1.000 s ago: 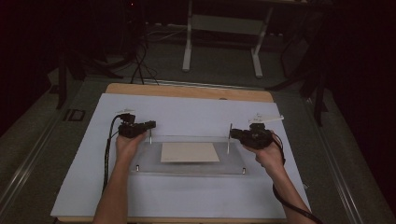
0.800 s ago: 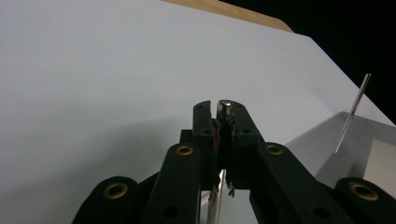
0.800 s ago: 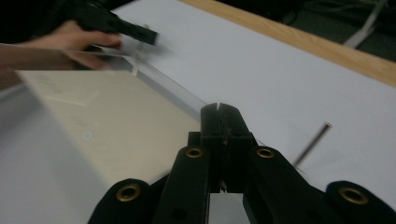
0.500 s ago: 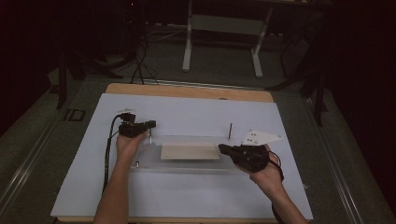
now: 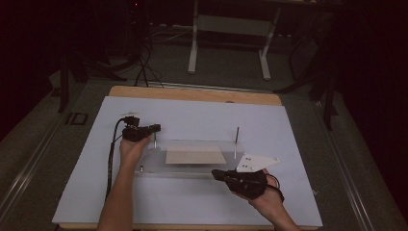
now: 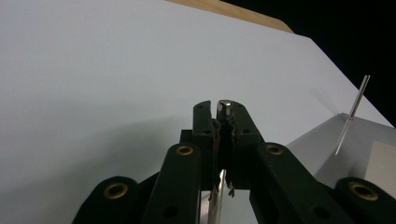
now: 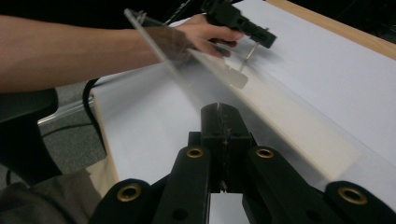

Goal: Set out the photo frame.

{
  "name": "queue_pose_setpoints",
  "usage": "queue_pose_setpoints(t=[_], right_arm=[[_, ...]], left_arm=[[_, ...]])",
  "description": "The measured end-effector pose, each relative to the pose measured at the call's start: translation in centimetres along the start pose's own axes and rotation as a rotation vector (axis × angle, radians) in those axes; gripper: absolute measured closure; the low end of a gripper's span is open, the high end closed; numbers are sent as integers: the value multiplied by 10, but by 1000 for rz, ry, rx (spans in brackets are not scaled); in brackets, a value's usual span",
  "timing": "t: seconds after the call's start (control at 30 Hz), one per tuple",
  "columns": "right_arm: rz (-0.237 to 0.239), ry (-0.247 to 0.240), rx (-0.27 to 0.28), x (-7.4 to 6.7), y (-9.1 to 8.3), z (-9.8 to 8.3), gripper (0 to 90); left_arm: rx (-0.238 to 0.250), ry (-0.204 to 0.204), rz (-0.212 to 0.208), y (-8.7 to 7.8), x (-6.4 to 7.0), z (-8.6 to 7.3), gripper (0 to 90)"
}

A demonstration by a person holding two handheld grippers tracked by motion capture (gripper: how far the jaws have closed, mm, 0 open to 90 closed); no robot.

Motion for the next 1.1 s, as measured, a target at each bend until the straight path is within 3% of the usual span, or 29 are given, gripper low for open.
queue_pose_setpoints(t=[0.2, 0.27, 0.47, 0.73, 0.9, 1.1], right_arm=[[-4, -18, -31, -10, 11, -10, 900], [-5, -13, -45, -10, 18, -15, 900], [-81, -25, -71, -2, 31, -19, 900], [-118, -7, -49, 4, 34, -16, 900], [-112, -6, -45, 5, 34, -14, 900], [-116, -3, -32, 7, 34, -7, 900]], left_arm=[[-1, 0, -1, 0, 0, 0, 843], [-2, -1, -1, 0, 0, 0, 843], [-1, 10, -11, 0, 0, 0, 842], [4, 3, -19, -1, 0, 0, 828], [1, -6, -1, -1, -2, 0, 758], [-19, -14, -36, -1, 0, -3, 624]])
Point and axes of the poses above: each handheld gripper's, and its own axes: y roughly forward along the jaws, z roughly out of its top, x roughly to its right, the point moved 10 cm from there along y, roughly forward along the jaws, and after that the axes turned 10 degrees about -x, right-handed, at the moved point
